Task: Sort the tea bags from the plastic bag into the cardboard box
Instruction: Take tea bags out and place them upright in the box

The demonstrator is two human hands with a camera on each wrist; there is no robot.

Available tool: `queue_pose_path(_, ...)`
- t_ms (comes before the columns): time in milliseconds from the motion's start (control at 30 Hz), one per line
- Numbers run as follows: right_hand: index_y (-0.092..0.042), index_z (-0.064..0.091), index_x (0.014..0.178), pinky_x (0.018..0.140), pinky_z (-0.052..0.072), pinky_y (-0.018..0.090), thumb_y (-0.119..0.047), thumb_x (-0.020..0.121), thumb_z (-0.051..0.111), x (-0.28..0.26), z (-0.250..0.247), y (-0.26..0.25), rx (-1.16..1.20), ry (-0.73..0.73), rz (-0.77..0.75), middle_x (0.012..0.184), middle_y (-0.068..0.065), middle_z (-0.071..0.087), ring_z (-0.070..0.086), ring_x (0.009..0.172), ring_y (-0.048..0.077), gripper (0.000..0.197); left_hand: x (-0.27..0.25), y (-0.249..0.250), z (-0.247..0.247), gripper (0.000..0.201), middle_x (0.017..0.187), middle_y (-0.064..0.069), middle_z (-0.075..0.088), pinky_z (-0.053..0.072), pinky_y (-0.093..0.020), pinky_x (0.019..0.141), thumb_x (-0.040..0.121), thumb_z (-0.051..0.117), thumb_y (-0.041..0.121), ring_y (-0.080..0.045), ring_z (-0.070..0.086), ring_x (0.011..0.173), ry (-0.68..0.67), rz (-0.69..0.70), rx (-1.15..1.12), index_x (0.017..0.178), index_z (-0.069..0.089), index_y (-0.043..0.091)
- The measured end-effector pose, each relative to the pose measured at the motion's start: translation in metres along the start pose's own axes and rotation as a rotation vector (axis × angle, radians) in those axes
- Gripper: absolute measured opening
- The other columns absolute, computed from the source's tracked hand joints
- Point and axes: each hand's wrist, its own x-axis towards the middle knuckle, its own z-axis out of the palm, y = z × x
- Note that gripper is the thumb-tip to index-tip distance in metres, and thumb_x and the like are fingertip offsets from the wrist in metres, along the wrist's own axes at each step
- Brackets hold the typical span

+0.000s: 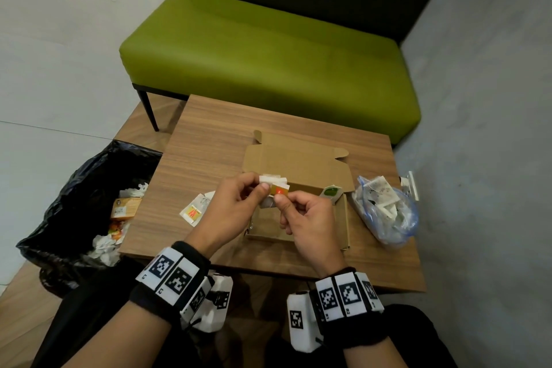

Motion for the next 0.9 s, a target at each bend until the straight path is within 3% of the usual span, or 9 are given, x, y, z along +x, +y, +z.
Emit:
queue_pose_path(67, -0.016, 0.073, 0.075, 0.053, 0.051, 0.038, -0.028, 0.090, 0.071, 0.000, 0.001, -0.001, -0.038, -0.001, -0.001, 0.054, -0.004, 0.061, 0.055, 0.053, 0.012, 0.019, -0.001, 0.000, 0.001, 0.037, 0.092, -0.016, 0.070, 0.053, -0.056, 0.085, 0.091, 0.058, 0.048, -0.035, 0.066, 0.092, -0.025, -0.020, -0.035, 0.095, 0.071, 0.013)
queue_pose_path(233, -0.015, 0.073, 0.072, 0.059, 0.058, 0.047, -0.035, 0.084, 0.077, 0.001, 0.001, -0.002, -0.091, 0.030, 0.027, 0.061, 0.002, 0.067, 0.060, 0.056, 0.016, 0.024, -0.004, 0.000, 0.003, 0.015, 0.098, -0.010, 0.074, 0.057, -0.036, 0.088, 0.094, 0.062, 0.018, -0.025, 0.070, 0.097, -0.040, -0.034, -0.114, 0.102, 0.072, 0.010)
queue_pose_path(300, -0.014, 0.071, 0.075, 0.059, 0.056, 0.046, -0.033, 0.080, 0.081, 0.002, -0.002, -0.001, -0.082, 0.069, 0.057, 0.066, 0.009, 0.066, 0.057, 0.057, 0.020, 0.022, -0.003, -0.001, 0.002, 0.014, 0.097, -0.008, 0.075, 0.057, -0.036, 0.088, 0.096, 0.060, 0.016, -0.024, 0.070, 0.097, -0.027, -0.029, -0.105, 0.101, 0.072, 0.010)
queue_pose_path(400, -0.020, 0.071, 0.089, 0.064, 0.058, 0.047, -0.026, 0.079, 0.083, 0.006, -0.007, 0.000, -0.021, 0.076, 0.129, 0.073, 0.002, 0.066, 0.055, 0.062, 0.014, 0.017, -0.001, -0.003, 0.001, 0.013, 0.097, -0.005, 0.075, 0.055, -0.040, 0.091, 0.096, 0.060, 0.014, -0.022, 0.069, 0.098, -0.013, -0.028, -0.091, 0.101, 0.073, 0.012)
queue_pose_path(600, -0.022, 0.071, 0.078, 0.055, 0.051, 0.029, -0.022, 0.087, 0.075, 0.012, -0.005, 0.000, -0.120, -0.037, 0.115, 0.071, 0.004, 0.068, 0.058, 0.057, 0.014, 0.010, 0.002, -0.013, 0.004, 0.014, 0.097, -0.001, 0.075, 0.056, -0.046, 0.089, 0.094, 0.065, 0.016, -0.019, 0.070, 0.093, 0.016, -0.067, -0.036, 0.106, 0.072, 0.019)
queue_pose_path(667, -0.021, 0.070, 0.075, 0.053, 0.051, 0.028, -0.023, 0.088, 0.075, 0.019, -0.007, 0.011, -0.174, 0.001, 0.150, 0.069, 0.003, 0.068, 0.060, 0.057, 0.014, 0.014, 0.004, -0.019, 0.005, 0.019, 0.098, 0.003, 0.073, 0.057, -0.044, 0.086, 0.092, 0.068, 0.019, -0.013, 0.069, 0.089, 0.105, -0.100, 0.056, 0.111, 0.070, 0.019)
queue_pose_path(733, -0.022, 0.070, 0.072, 0.058, 0.055, 0.036, -0.028, 0.087, 0.075, 0.030, -0.010, 0.027, -0.268, 0.048, 0.205, 0.065, -0.003, 0.067, 0.062, 0.057, 0.015, 0.017, 0.003, -0.026, 0.004, 0.024, 0.101, 0.006, 0.068, 0.057, -0.039, 0.083, 0.090, 0.069, 0.019, -0.008, 0.065, 0.085, 0.177, -0.138, 0.222, 0.114, 0.067, 0.018)
queue_pose_path(800, -0.023, 0.071, 0.072, 0.066, 0.059, 0.046, -0.032, 0.086, 0.075, 0.040, -0.012, 0.044, -0.338, 0.051, 0.267, 0.067, -0.005, 0.067, 0.064, 0.063, 0.016, 0.018, 0.000, -0.033, 0.002, 0.028, 0.106, 0.005, 0.065, 0.056, -0.035, 0.083, 0.089, 0.070, 0.020, -0.009, 0.063, 0.084, 0.154, -0.188, 0.384, 0.117, 0.064, 0.018)
queue_pose_path(900, -0.024, 0.072, 0.075, 0.071, 0.061, 0.048, -0.037, 0.084, 0.076, 0.049, -0.006, 0.060, -0.425, 0.001, 0.329, 0.069, -0.004, 0.070, 0.065, 0.066, 0.017, 0.017, -0.005, -0.043, 0.005, 0.034, 0.102, 0.003, 0.065, 0.052, -0.029, 0.082, 0.088, 0.071, 0.026, -0.013, 0.062, 0.088, 0.076, -0.240, 0.565, 0.119, 0.061, 0.016)
